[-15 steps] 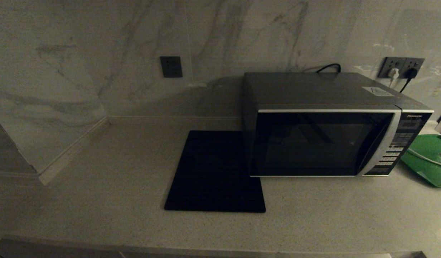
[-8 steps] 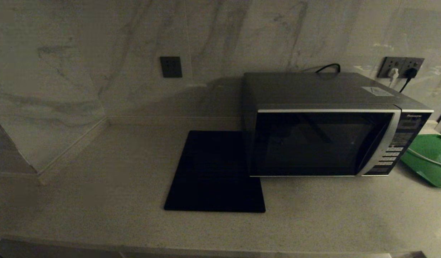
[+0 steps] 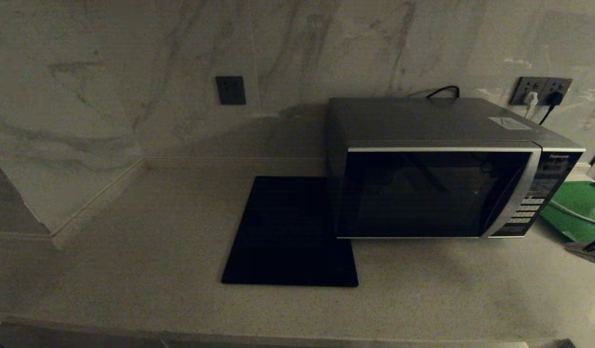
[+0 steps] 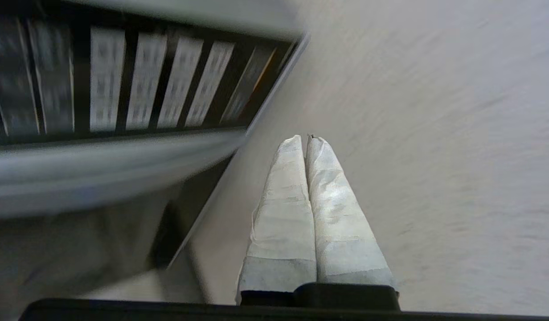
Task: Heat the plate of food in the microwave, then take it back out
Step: Open the microwave oven
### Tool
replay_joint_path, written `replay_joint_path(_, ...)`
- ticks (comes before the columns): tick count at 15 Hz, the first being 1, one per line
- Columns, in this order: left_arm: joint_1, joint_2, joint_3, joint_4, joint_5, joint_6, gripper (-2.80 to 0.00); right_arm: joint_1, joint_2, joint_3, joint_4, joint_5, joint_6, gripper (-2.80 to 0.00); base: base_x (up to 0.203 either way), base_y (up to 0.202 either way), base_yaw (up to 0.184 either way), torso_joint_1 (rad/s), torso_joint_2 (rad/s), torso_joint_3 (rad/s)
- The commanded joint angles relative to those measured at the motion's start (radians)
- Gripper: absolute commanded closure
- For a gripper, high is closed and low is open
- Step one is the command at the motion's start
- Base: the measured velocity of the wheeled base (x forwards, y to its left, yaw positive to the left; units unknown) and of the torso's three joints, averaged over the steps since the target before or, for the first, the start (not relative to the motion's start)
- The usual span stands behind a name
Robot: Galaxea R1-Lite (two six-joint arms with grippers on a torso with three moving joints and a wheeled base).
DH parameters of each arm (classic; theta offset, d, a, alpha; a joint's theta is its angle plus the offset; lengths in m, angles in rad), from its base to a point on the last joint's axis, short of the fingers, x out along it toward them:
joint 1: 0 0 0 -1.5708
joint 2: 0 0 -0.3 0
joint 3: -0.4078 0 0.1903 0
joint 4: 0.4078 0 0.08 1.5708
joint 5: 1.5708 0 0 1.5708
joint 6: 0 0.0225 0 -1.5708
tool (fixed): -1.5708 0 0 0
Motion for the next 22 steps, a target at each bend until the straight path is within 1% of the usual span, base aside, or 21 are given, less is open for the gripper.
replay_joint_path(1,0.0,0.0,0.0,0.0,0.0,-0.001,0.0,0.008,0.07,-0.017,-0.002,0.057,0.004,0.0,0.0,0.0,0.0,0.0,0.0,0.0)
replay_joint_path(4,0.0,0.0,0.0,0.0,0.0,-0.001,0.0,0.04,0.116,-0.027,-0.003,0.083,0.003,0.0,0.0,0.0,0.0,0.0,0.0,0.0)
replay_joint_path(9,0.0,0.0,0.0,0.0,0.0,-0.001,0.0,0.07,0.19,-0.106,-0.002,0.092,0.006,0.0,0.0,0.0,0.0,0.0,0.0,0.0)
replay_joint_path(17,0.0,0.0,0.0,0.0,0.0,-0.001,0.0,0.093,0.244,-0.236,-0.002,0.103,0.02,0.0,0.0,0.0,0.0,0.0,0.0,0.0)
replay_joint_path(22,0.0,0.0,0.0,0.0,0.0,-0.001,0.0,0.101,0.275,-0.272,-0.002,0.103,0.038,0.0,0.0,0.0,0.0,0.0,0.0,0.0)
